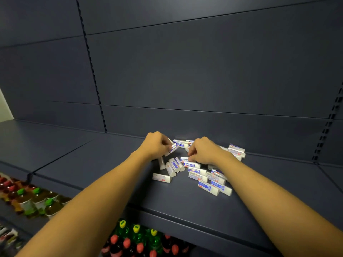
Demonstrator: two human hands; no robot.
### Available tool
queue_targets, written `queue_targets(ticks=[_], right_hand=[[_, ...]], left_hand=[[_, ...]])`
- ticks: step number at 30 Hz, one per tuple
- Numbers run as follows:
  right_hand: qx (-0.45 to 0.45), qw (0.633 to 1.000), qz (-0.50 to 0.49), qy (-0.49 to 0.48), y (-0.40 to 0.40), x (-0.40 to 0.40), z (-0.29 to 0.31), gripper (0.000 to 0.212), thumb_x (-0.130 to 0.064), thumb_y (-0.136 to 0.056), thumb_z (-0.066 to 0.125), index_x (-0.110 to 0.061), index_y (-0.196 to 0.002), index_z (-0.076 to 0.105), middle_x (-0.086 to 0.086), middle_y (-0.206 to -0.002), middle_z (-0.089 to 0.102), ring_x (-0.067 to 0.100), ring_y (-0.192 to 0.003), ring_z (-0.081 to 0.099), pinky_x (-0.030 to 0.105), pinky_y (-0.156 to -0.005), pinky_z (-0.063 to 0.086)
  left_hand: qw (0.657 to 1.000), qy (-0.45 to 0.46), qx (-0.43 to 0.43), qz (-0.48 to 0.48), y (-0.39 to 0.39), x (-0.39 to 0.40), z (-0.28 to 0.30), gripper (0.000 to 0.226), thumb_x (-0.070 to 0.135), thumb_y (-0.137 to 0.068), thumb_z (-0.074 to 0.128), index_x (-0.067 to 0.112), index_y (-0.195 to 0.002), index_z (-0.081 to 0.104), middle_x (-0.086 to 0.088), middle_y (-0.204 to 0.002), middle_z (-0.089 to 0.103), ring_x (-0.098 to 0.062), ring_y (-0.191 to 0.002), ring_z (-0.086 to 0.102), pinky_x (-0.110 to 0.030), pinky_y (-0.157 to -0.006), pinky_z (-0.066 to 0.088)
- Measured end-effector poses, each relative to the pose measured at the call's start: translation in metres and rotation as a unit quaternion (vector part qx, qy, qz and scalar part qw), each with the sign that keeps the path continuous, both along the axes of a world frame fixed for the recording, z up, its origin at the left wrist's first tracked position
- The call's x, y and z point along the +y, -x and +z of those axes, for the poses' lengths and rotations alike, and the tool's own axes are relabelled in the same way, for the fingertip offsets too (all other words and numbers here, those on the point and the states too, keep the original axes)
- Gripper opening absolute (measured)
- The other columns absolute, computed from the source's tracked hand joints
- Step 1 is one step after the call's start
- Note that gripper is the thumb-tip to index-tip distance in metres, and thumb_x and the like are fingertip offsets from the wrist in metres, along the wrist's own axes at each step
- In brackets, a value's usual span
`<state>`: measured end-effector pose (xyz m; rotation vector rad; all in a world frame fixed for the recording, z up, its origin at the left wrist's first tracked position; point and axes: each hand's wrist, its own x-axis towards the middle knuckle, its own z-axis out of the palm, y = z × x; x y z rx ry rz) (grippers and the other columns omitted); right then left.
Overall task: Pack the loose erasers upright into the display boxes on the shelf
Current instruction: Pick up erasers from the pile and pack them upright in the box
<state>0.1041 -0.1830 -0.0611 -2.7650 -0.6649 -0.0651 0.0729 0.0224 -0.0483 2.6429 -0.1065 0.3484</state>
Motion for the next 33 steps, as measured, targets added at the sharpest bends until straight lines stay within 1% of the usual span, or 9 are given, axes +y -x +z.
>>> queue_targets(ticks=[2, 6, 8, 11, 16, 20, 24, 29, 33], right_hand=[[0.007, 1.0, 0.0, 0.0, 0.001, 0.005, -0.002, 0.014, -0.031, -0.084, 0.078, -0.022, -0.096, 0.08, -0.003, -0.094, 0.074, 0.015, -0.082, 0.068, 0.039, -0.081, 0.06], [0.002, 1.0, -0.01, 0.015, 0.004, 0.011, -0.001, 0.016, -0.029, -0.084, 0.079, -0.019, -0.097, 0.079, -0.001, -0.093, 0.074, 0.017, -0.081, 0.067, 0.036, -0.078, 0.059], [-0.02, 0.999, -0.042, 0.003, 0.007, 0.011, 0.001, 0.016, -0.03, -0.083, 0.08, -0.022, -0.097, 0.079, -0.002, -0.094, 0.073, 0.017, -0.083, 0.067, 0.036, -0.077, 0.059], [-0.047, 0.989, -0.113, -0.087, 0.013, 0.005, 0.009, 0.02, -0.032, -0.081, 0.08, -0.027, -0.1, 0.078, -0.003, -0.097, 0.073, 0.02, -0.09, 0.066, 0.038, -0.081, 0.058], [-0.004, 0.937, -0.15, -0.316, 0.033, -0.012, 0.027, 0.015, -0.021, -0.081, 0.083, -0.023, -0.095, 0.079, -0.003, -0.087, 0.074, 0.009, -0.077, 0.066, 0.019, -0.066, 0.047], [0.019, 0.882, -0.208, -0.423, 0.051, -0.032, 0.025, 0.01, -0.019, -0.079, 0.083, -0.025, -0.087, 0.079, -0.004, -0.09, 0.074, 0.012, -0.086, 0.068, 0.021, -0.067, 0.05], [0.017, 0.846, -0.251, -0.47, 0.077, -0.057, 0.016, 0.009, -0.013, -0.08, 0.082, -0.02, -0.082, 0.078, -0.001, -0.081, 0.071, 0.009, -0.066, 0.059, 0.015, -0.048, 0.041], [0.003, 0.824, -0.317, -0.47, 0.114, -0.097, 0.013, 0.007, -0.016, -0.079, 0.082, -0.019, -0.083, 0.078, -0.002, -0.081, 0.07, 0.009, -0.061, 0.051, 0.019, -0.053, 0.036], [-0.016, 0.812, -0.353, -0.464, 0.143, -0.127, 0.021, 0.006, -0.016, -0.081, 0.08, -0.021, -0.078, 0.078, -0.005, -0.082, 0.071, 0.007, -0.066, 0.052, 0.02, -0.057, 0.037]], left_hand=[[0.996, 0.092, 0.0, 0.005, 0.009, 0.003, -0.001, 0.012, 0.019, -0.093, 0.068, 0.016, -0.096, 0.079, 0.002, -0.088, 0.073, -0.01, -0.078, 0.064, -0.015, -0.059, 0.044], [0.966, 0.258, -0.013, 0.015, 0.023, 0.008, -0.006, 0.009, 0.019, -0.093, 0.07, 0.018, -0.091, 0.078, 0.003, -0.079, 0.073, -0.009, -0.067, 0.064, -0.017, -0.054, 0.048], [0.944, 0.329, -0.008, 0.01, 0.028, 0.009, -0.007, 0.009, 0.017, -0.092, 0.07, 0.017, -0.089, 0.078, -0.002, -0.08, 0.074, -0.012, -0.067, 0.062, -0.02, -0.061, 0.05], [0.92, 0.391, 0.001, -0.022, 0.034, 0.008, -0.006, 0.011, 0.015, -0.093, 0.068, 0.017, -0.09, 0.079, -0.008, -0.085, 0.076, -0.014, -0.07, 0.062, -0.03, -0.07, 0.051], [0.902, 0.426, -0.01, -0.066, 0.034, -0.008, 0.004, 0.01, 0.013, -0.094, 0.068, 0.014, -0.097, 0.078, -0.002, -0.087, 0.076, -0.006, -0.071, 0.063, -0.016, -0.062, 0.048], [0.9, 0.424, 0.007, -0.095, 0.023, -0.027, 0.004, 0.009, 0.014, -0.094, 0.069, 0.015, -0.093, 0.078, 0.004, -0.08, 0.075, -0.005, -0.07, 0.064, -0.022, -0.069, 0.049], [0.91, 0.394, 0.026, -0.126, 0.012, -0.053, 0.003, 0.011, 0.014, -0.091, 0.069, 0.018, -0.086, 0.078, 0.0, -0.08, 0.075, -0.011, -0.071, 0.063, -0.031, -0.075, 0.054], [0.918, 0.357, 0.043, -0.169, 0.019, -0.098, 0.002, 0.013, 0.015, -0.09, 0.07, 0.022, -0.082, 0.078, 0.001, -0.078, 0.075, -0.012, -0.071, 0.063, -0.028, -0.07, 0.051], [0.917, 0.344, 0.058, -0.192, 0.031, -0.133, 0.005, 0.015, 0.014, -0.088, 0.071, 0.022, -0.077, 0.078, 0.003, -0.075, 0.075, -0.014, -0.073, 0.065, -0.03, -0.072, 0.051]])
